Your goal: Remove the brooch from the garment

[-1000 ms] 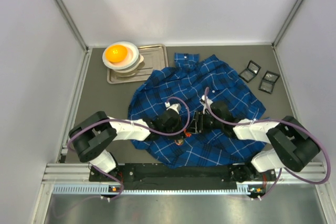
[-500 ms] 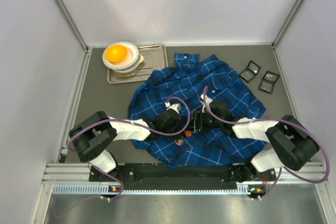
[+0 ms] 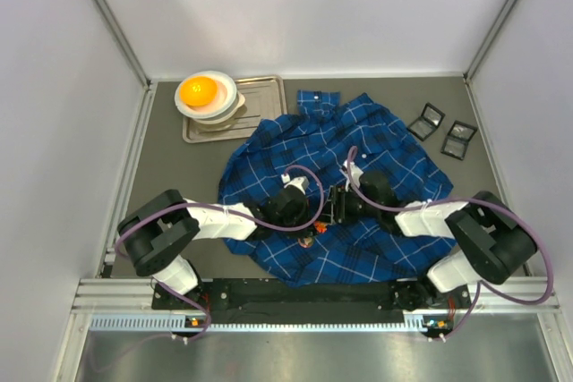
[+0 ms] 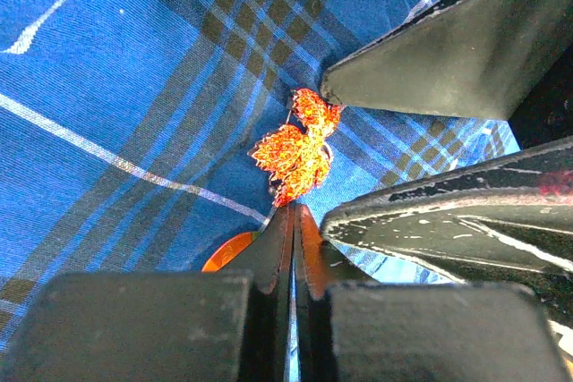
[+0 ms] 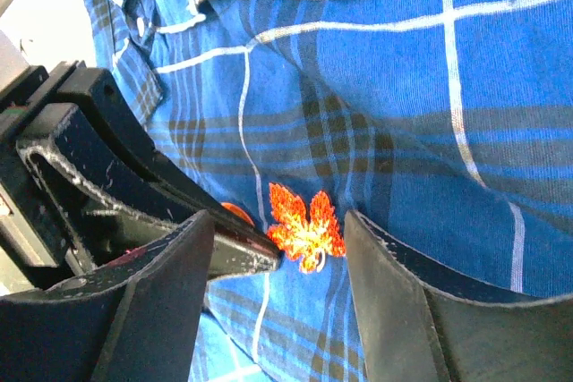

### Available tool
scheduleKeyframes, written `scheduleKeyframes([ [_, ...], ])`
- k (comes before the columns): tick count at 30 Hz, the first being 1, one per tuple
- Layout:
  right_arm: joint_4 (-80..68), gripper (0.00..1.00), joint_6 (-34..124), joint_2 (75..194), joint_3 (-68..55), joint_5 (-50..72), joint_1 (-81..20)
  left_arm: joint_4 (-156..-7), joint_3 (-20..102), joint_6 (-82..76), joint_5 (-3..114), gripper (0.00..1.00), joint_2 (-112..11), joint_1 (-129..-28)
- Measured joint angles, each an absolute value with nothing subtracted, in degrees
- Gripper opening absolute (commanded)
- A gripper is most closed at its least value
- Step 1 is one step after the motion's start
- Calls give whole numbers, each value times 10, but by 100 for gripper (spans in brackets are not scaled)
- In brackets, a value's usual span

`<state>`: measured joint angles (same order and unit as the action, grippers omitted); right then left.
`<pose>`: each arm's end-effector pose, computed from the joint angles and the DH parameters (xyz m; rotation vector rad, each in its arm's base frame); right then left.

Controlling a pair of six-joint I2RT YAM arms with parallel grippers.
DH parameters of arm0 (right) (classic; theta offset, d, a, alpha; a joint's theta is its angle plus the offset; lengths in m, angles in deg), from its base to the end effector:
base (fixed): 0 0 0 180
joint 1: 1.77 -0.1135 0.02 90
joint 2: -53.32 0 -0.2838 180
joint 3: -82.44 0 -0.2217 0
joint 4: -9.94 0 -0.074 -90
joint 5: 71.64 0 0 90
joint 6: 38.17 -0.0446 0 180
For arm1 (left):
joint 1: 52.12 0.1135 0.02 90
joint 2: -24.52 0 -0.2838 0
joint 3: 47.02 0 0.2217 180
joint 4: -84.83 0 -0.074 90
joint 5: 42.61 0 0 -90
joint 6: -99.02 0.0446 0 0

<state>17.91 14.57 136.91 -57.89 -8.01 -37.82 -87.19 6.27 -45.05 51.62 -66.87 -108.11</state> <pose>0.1826 0.1574 0.1748 -0.2594 2.3845 1.1729 0.1559 -0.2369 0.1751 0.0826 2.6092 -0.9177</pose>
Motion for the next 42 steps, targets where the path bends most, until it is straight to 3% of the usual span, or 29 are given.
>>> scheduleKeyframes([
  [10, 207, 60, 110, 1313, -612, -124, -376, -871, 63, -451, 516, 2, -669, -1081],
  [14, 222, 59, 94, 1311, -619, -149, -377, -871, 63, -453, 516, 7, -669, -1081],
  [22, 191, 59, 92, 1295, -622, -134, -377, -848, 46, -470, 515, 38, -629, -1081],
  [31, -89, 59, 107, 1132, -569, 146, -369, -648, 148, -549, 495, 61, -587, -1081],
  [39, -192, 59, 117, 1058, -566, 255, -360, -441, 380, -652, 434, 64, -747, -1081],
  [41, -203, 59, 121, 1049, -566, 257, -360, -417, 407, -670, 433, 83, -783, -1082],
  [42, -206, 59, 123, 1043, -567, 257, -360, -406, 412, -678, 432, 85, -795, -1082],
])
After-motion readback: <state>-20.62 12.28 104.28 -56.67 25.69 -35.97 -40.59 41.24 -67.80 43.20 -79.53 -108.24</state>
